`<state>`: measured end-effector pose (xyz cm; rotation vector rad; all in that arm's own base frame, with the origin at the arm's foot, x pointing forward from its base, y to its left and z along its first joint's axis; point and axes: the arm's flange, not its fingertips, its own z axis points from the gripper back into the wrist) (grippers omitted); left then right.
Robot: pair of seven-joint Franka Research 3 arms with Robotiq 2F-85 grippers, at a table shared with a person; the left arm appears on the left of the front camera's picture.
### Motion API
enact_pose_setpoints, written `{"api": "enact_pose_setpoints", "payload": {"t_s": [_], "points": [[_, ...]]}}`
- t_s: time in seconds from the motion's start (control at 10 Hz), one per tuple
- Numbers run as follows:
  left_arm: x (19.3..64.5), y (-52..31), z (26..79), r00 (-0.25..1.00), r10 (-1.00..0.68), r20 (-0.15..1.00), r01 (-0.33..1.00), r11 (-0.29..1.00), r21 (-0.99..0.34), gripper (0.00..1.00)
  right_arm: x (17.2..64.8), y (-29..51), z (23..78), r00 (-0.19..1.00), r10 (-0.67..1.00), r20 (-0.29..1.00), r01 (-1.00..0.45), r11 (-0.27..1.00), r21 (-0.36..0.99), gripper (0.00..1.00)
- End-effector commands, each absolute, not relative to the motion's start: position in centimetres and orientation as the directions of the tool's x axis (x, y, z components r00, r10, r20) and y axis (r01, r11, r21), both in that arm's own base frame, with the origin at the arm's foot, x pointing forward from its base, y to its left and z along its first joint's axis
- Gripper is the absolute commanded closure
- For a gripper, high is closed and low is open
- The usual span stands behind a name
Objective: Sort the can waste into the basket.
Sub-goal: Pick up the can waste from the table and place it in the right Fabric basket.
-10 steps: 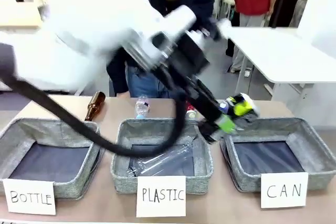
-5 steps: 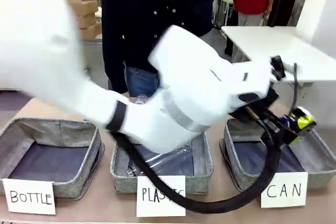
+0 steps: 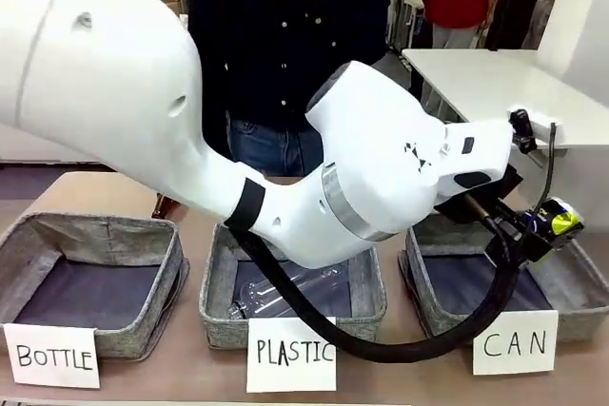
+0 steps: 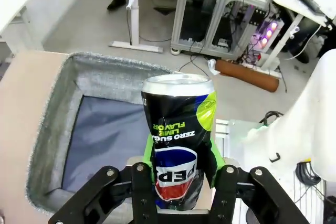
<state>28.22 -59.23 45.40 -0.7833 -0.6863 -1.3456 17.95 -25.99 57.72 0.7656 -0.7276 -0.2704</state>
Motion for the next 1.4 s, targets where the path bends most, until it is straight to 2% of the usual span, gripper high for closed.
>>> {"api": "enact_pose_setpoints", "payload": {"t_s": [0.0, 0.3, 0.4, 0.9, 1.1, 1.3], "points": [[29.7, -59.5, 42.7, 0.109, -0.568, 0.816, 0.994, 0.043, -0.103, 0.58, 17.7, -26.0, 57.7, 0.732, -0.464, 0.499, -0.028, 0.711, 0.702, 0.00], [30.0, -59.4, 42.0, 0.097, -0.550, 0.829, 0.995, 0.043, -0.088, 0.58, 17.7, -26.0, 57.7, 0.732, -0.464, 0.499, -0.028, 0.711, 0.702, 0.00], [30.2, -59.3, 42.0, 0.090, -0.550, 0.830, 0.996, 0.053, -0.072, 0.01, 17.7, -26.0, 57.7, 0.732, -0.464, 0.499, -0.028, 0.711, 0.702, 0.00], [31.5, -57.0, 42.6, 0.143, -0.563, 0.814, 0.988, 0.126, -0.086, 0.00, 17.7, -26.0, 57.7, 0.732, -0.464, 0.499, -0.028, 0.711, 0.702, 0.00], [31.6, -53.0, 43.6, 0.284, -0.625, 0.727, 0.957, 0.226, -0.179, 0.00, 18.6, -25.1, 57.9, 0.733, -0.477, 0.485, -0.002, 0.712, 0.703, 0.00], [31.0, -44.7, 46.1, 0.499, -0.594, 0.631, 0.866, 0.319, -0.384, 0.00, 21.1, -20.8, 57.5, 0.781, -0.436, 0.447, 0.017, 0.730, 0.683, 0.00]]}}
